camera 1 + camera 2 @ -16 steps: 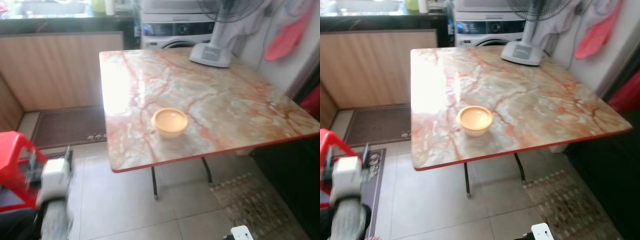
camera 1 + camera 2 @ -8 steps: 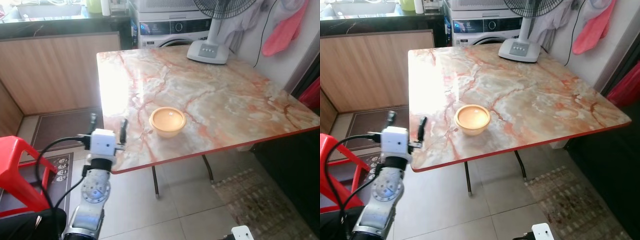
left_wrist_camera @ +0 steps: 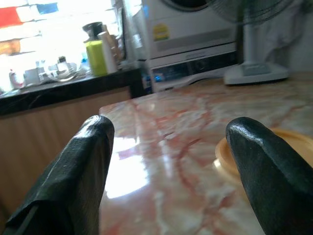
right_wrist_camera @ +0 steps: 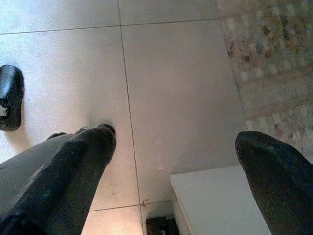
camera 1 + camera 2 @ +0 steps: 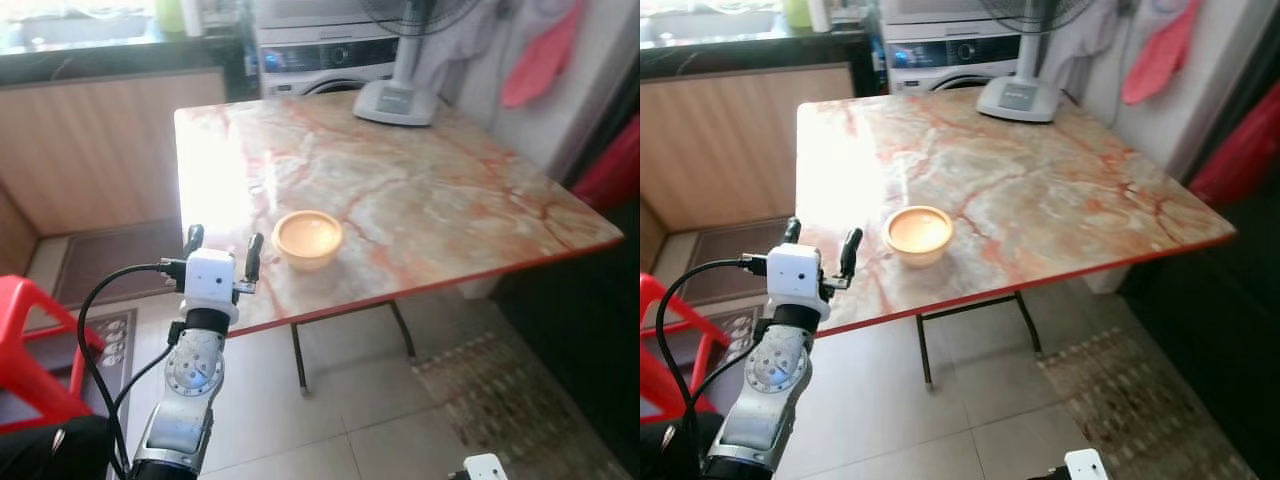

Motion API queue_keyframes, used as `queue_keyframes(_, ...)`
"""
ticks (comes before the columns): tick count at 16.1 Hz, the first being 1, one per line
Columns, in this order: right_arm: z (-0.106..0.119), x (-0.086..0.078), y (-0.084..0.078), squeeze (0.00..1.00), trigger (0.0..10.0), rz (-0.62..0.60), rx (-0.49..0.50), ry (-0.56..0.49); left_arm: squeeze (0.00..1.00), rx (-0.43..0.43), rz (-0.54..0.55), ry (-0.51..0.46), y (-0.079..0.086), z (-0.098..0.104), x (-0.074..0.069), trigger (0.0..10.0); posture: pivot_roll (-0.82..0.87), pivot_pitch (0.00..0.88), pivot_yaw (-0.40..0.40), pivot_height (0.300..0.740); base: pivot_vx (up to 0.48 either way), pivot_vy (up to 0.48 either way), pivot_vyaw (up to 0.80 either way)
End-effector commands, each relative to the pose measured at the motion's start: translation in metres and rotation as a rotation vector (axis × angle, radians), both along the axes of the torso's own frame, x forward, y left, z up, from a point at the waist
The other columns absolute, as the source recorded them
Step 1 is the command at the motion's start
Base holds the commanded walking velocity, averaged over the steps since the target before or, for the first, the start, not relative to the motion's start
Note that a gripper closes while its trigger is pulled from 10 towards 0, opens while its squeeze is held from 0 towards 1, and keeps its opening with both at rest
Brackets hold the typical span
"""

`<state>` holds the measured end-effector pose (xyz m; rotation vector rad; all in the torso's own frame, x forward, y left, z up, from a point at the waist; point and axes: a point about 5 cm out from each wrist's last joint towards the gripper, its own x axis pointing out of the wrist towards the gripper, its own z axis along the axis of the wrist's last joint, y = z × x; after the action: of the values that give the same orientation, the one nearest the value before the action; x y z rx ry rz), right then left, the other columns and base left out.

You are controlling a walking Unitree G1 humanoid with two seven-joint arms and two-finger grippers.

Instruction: Restocking fridge

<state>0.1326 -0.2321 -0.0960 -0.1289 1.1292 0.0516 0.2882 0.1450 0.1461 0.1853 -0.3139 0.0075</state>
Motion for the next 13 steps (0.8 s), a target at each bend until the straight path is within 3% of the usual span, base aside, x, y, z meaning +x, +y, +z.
queue_keyframes(1, 0.0019, 0.0054, 0.0001, 0.00, 10.0, -0.007, 0.005, -0.016, 0.00, -0.013, 0.009, -0.005, 0.0049, 0.0058, 0.0008, 10.0, 0.09, 0.000, -0.029, 0.740, 0.000, 0.000, 0.00)
queue_keyframes(13, 0.0024, 0.0069, 0.0008, 0.00, 10.0, -0.012, 0.021, -0.023, 0.00, -0.044, -0.021, 0.005, 0.0035, 0.0125, 0.0035, 10.0, 0.09, 0.000, -0.025, 0.740, 0.020, 0.000, 0.00)
